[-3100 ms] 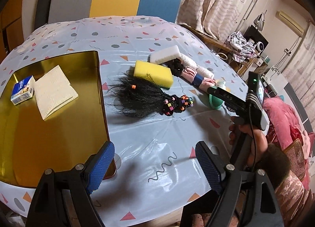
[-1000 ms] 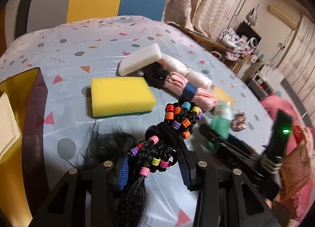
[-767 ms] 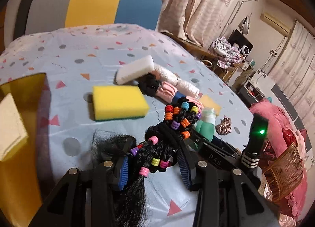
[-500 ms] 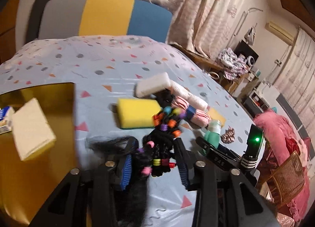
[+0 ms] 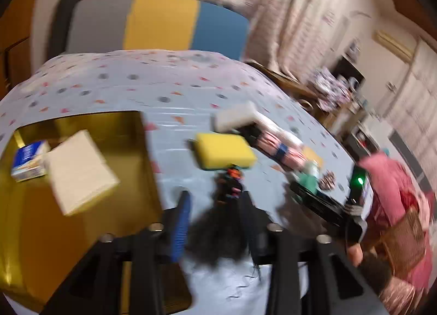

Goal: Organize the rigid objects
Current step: 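Grasp the beaded black hair extension with the left gripper and lift it, then lower the hair extension into the gold tray with the left gripper and release it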

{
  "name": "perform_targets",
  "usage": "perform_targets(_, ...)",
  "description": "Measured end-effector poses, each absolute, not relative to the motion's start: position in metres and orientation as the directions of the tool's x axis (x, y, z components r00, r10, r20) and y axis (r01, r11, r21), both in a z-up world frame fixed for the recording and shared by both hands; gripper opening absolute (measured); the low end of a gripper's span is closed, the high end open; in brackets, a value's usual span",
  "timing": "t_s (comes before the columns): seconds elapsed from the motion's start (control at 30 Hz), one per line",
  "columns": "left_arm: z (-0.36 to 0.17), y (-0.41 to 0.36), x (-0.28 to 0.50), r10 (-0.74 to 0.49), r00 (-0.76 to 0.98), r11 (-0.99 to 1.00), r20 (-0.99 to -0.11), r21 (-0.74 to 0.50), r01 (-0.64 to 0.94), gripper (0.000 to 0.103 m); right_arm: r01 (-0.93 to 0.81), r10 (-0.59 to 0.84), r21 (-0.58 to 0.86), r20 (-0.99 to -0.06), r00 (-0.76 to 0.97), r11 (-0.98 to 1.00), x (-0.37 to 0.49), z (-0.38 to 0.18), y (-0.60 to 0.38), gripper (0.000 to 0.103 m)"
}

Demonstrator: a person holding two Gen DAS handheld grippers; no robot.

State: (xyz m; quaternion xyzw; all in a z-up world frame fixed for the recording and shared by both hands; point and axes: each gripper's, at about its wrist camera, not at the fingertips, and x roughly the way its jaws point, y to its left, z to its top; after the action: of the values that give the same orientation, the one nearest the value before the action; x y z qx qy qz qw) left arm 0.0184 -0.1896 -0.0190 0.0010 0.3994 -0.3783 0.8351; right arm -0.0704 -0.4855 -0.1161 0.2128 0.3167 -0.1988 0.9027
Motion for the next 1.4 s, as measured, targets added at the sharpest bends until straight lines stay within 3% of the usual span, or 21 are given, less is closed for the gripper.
perform_targets(0.07,-0.027,-0.218,0.013,-0.605,0.363,0.699,-0.709,-0.255,0.668,0.072,0.494,-0.225,0.257,-0.657,0.72,0.831,-0.07,-0.116,-0.485,0.064)
perform_targets(0.1,-0.032,-0.228,0.012,-0.586,0.359,0.699,-0.726,-0.23,0.677,0.074,0.494,-0.224,0.258,-0.657,0.72,0.831,-0.07,-0.116,-0.485,0.064)
perform_targets(0.27,-0.069,-0.284,0.022,-0.427,0.361,0.718,-0.829,-0.068,0.693,0.074,0.493,-0.223,0.26,-0.656,0.721,0.83,-0.071,-0.116,-0.485,0.064)
perform_targets(0.37,-0.095,-0.296,0.034,-0.358,0.304,0.742,-0.883,-0.072,0.666,0.072,0.492,-0.221,0.265,-0.654,0.724,0.83,-0.071,-0.116,-0.485,0.065)
perform_targets(0.4,-0.101,-0.296,0.035,-0.356,0.293,0.748,-0.887,-0.083,0.659,0.066,0.491,-0.219,0.267,-0.653,0.725,0.829,-0.071,-0.116,-0.486,0.065)
perform_targets(0.43,-0.101,-0.295,0.033,-0.358,0.325,0.753,-0.875,-0.064,0.655,0.06,0.49,-0.218,0.269,-0.652,0.726,0.829,-0.071,-0.116,-0.486,0.065)
perform_targets(0.47,-0.099,-0.295,0.029,-0.371,0.343,0.744,-0.863,-0.055,0.666,0.036,0.489,-0.216,0.27,-0.652,0.727,0.829,-0.071,-0.116,-0.486,0.065)
perform_targets(0.63,-0.091,-0.279,0.027,-0.461,0.313,0.729,-0.83,-0.153,0.667,0.033,0.489,-0.215,0.272,-0.651,0.728,0.829,-0.071,-0.116,-0.486,0.065)
perform_targets(0.77,-0.07,-0.251,0.025,-0.56,0.326,0.725,-0.761,-0.261,0.637,0.033,0.489,-0.216,0.269,-0.653,0.726,0.829,-0.071,-0.116,-0.486,0.065)
perform_targets(0.93,-0.037,-0.207,0.024,-0.615,0.385,0.73,-0.688,-0.312,0.608,0.033,0.49,-0.217,0.268,-0.653,0.725,0.83,-0.071,-0.117,-0.486,0.065)
perform_targets(1.17,-0.027,-0.135,0.042,-0.572,0.472,0.805,-0.671,-0.347,0.481,0.033,0.493,-0.225,0.252,-0.659,0.717,0.833,-0.07,-0.117,-0.485,0.065)
perform_targets(1.4,-0.043,-0.067,0.068,-0.452,0.526,0.889,-0.721,-0.315,0.333,0.034,0.499,-0.242,0.219,-0.67,0.701,0.839,-0.067,-0.116,-0.482,0.065)
